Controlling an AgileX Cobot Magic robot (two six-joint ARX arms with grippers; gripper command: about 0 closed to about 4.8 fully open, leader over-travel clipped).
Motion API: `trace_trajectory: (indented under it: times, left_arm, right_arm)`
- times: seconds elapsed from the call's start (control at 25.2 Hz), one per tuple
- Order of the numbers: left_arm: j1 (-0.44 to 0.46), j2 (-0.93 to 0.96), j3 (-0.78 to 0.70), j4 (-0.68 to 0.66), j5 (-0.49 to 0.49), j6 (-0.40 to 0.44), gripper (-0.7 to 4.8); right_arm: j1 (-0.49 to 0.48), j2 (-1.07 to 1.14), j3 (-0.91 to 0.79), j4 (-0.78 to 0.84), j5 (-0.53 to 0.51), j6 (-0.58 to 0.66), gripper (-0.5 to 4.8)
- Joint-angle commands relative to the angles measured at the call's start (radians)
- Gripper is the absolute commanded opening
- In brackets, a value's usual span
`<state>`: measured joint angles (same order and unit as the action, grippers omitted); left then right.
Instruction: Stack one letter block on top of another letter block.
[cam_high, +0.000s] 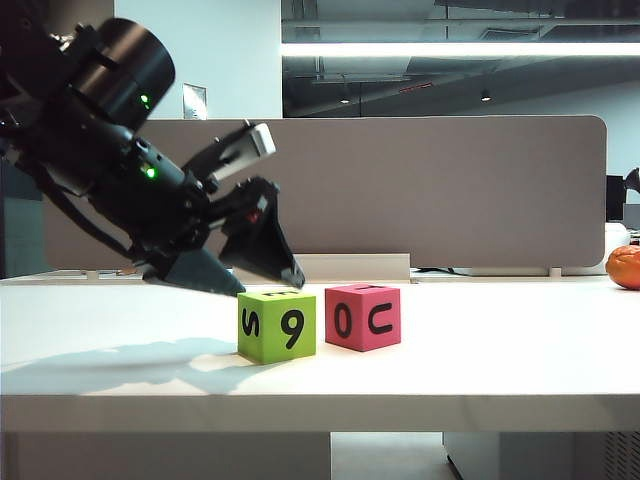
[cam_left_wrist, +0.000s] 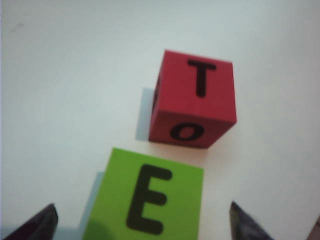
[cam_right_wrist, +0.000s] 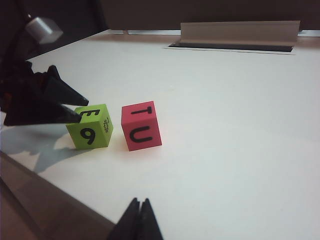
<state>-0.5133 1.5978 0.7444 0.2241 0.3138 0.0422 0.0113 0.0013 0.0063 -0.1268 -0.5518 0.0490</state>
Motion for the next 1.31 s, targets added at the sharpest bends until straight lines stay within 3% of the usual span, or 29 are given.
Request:
trace_trajectory:
  times: [0.04,0.24,0.4,0.87,1.31]
  left_arm:
    - [-0.018,0.014,0.003,0.010,-0.026,0.014,4.79]
    - [-0.058,0.029,0.003,0.011,-0.116,0.085,4.79]
    - [-0.097,0.040,0.003,0.026,-0.185,0.090,4.79]
    - [-0.117,0.070,0.003,0.087,-0.224,0.089,2.15]
    - [-0.117,-0.060,0.018,0.114,-0.224,0.088,2.08]
  right_arm:
    - [0.000,-0.002,-0.006,0.007,0.000,0.003,-0.01]
    - [0.000,-0.002,-0.006,0.005,0.000,0.003,-0.01]
    - [0.000,-0.002,-0.006,0.004,0.000,0.003,-0.01]
    - [0.000,-0.002,-0.006,0.004,0.000,0.003,-0.01]
    - [0.000,-0.002,-0.006,0.004,0.000,0.003,-0.01]
